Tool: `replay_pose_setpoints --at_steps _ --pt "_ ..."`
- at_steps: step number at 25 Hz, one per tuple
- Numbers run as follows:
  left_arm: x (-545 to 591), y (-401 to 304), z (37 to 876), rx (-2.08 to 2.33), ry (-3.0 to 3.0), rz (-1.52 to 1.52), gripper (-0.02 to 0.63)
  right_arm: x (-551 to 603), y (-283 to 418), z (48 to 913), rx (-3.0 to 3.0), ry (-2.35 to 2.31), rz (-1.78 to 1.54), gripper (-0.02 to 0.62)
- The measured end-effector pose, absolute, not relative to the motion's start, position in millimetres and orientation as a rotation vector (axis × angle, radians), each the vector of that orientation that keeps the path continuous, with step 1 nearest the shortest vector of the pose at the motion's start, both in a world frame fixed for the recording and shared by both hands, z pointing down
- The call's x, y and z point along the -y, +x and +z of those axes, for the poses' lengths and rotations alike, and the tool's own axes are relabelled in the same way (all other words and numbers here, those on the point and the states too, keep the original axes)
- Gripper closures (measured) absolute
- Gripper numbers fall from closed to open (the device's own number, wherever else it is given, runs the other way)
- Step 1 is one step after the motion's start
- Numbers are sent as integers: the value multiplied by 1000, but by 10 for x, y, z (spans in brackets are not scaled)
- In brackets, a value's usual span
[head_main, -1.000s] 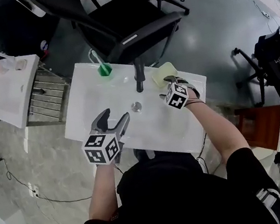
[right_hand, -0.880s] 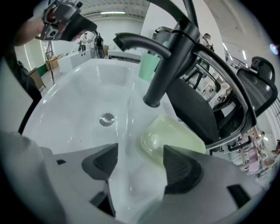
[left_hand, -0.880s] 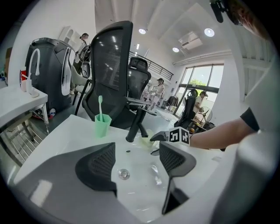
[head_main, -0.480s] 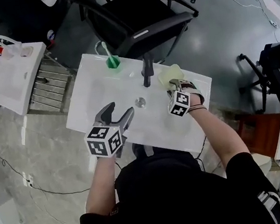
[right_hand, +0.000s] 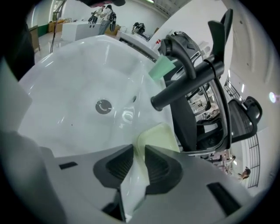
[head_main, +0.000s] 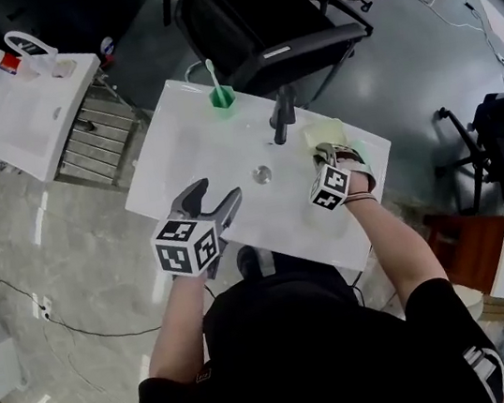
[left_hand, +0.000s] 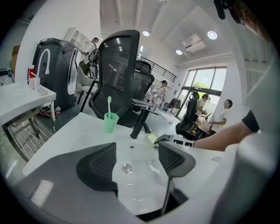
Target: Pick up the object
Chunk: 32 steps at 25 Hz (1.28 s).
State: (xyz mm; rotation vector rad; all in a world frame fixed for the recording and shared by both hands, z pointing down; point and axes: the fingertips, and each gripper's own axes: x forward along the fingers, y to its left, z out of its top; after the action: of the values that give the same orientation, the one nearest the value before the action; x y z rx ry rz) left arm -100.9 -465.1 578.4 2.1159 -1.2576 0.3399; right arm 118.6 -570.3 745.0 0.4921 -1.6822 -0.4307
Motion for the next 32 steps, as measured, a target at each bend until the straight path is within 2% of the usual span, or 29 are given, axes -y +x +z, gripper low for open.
replay_pose_setpoints --at_steps 5,18,32 --pt "4502 -1103 5755 1257 2122 322 301 5689 1105 7188 1714 565 -454 532" --pt "4151 -982 5667 1113 2242 293 316 4993 1131 6505 1795 772 -394 532" --pt "4130 -602 5512 1000 2374 300 339 4037 1639 6083 1857 994 -227 532"
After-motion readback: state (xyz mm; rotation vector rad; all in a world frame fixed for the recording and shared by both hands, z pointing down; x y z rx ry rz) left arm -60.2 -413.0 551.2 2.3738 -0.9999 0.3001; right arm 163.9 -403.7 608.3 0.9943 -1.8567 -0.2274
